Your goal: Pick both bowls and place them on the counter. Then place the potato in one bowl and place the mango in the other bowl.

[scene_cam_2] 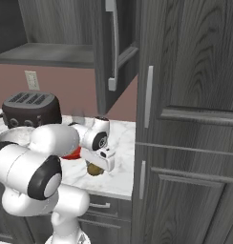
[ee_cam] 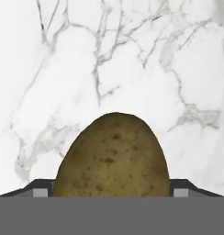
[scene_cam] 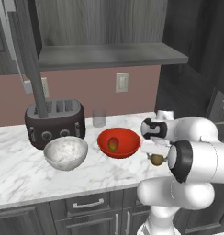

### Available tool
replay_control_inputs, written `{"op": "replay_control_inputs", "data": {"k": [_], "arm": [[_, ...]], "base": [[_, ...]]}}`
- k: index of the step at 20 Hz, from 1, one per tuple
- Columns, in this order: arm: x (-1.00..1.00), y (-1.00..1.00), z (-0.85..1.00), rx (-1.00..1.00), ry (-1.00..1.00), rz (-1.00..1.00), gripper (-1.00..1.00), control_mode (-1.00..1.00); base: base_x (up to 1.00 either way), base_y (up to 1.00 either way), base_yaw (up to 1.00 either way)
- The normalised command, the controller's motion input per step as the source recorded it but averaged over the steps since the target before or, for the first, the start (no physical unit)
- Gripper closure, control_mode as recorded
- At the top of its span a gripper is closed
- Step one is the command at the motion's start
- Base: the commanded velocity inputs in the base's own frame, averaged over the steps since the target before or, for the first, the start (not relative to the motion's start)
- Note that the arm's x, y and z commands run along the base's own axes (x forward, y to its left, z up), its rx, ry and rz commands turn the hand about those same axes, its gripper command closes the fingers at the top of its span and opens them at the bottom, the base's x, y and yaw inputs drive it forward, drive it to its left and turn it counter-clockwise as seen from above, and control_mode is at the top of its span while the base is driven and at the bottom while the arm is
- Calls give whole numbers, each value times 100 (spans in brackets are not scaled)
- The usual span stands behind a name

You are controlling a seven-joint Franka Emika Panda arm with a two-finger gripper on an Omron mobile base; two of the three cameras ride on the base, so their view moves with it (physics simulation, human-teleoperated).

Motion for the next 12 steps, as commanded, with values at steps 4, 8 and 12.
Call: {"op": "replay_control_inputs", "data": {"k": [4,8,12], "arm": [[-24,8,36,0,-6,0,100,-100],[-22,25,48,0,-6,0,100,-100],[-19,35,51,0,-5,0,100,-100]], "base": [[0,0,0],[0,0,0],[0,0,0]]}}
